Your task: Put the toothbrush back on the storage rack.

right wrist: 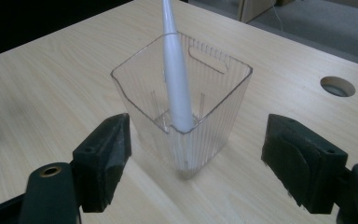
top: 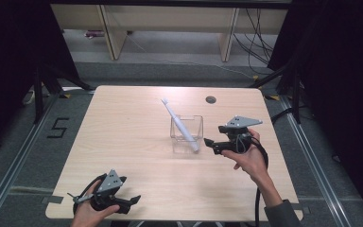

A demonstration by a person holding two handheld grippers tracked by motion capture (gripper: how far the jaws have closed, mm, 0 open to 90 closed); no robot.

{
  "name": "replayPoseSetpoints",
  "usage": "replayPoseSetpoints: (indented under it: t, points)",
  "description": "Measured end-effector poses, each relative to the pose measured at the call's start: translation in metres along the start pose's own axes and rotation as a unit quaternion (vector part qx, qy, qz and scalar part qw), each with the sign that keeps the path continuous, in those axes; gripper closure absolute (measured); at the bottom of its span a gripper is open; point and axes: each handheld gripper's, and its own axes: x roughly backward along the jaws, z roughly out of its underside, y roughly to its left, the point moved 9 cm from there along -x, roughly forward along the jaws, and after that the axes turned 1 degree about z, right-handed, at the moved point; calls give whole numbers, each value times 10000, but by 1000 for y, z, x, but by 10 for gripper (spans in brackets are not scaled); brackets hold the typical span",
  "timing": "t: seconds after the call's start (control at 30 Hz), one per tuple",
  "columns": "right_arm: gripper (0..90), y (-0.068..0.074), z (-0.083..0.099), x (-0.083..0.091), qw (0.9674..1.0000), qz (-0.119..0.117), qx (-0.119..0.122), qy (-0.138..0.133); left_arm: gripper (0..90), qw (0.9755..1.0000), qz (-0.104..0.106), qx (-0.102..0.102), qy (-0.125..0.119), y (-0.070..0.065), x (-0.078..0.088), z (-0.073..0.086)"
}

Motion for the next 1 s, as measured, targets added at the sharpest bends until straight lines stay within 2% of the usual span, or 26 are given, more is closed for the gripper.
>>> replayPoseSetpoints:
  t: [0.07,0.13,0.17,0.2,0.23,0.27,0.4,0.43,0.63,0.67,0.7,0.83,0.93,1.0]
  points:
    - [239,0,4,1,10000,10,-15,72,147,10000,21,8,-21,0,-1,0]
    - [238,3,9,2,9997,-51,-171,140,147,10000,13,3,4,0,0,0]
    - [238,1,9,3,9999,-34,-41,120,147,10000,0,5,12,0,0,0]
    - [237,2,10,2,9999,-90,-101,99,147,10000,4,0,12,0,0,0]
    - [237,2,12,3,9998,-4,-186,102,147,10000,25,4,-20,0,-1,0]
    - [236,-1,13,4,9999,-14,-21,109,147,10000,20,10,-21,0,-1,0]
    - [234,1,17,5,9997,-35,-165,150,147,10000,-8,2,3,0,0,0]
    - [233,0,17,6,9999,-9,-44,137,147,10000,18,9,-24,0,-1,0]
    - [232,2,23,9,9998,-28,-147,159,147,10000,-6,5,13,0,0,0]
    - [231,1,24,8,9999,-24,-32,149,147,10000,7,8,-15,0,-1,0]
    - [227,2,26,9,9998,-6,-162,151,147,10000,-9,19,3,0,0,0]
    - [220,0,32,10,9999,8,-44,116,147,10000,-58,-14,25,2,0,0]
    - [215,3,38,12,9994,-8,-292,180,147,10000,10,14,-23,0,-1,0]
    - [214,2,38,13,9995,-17,-274,177,147,10000,-47,-7,16,2,0,0]
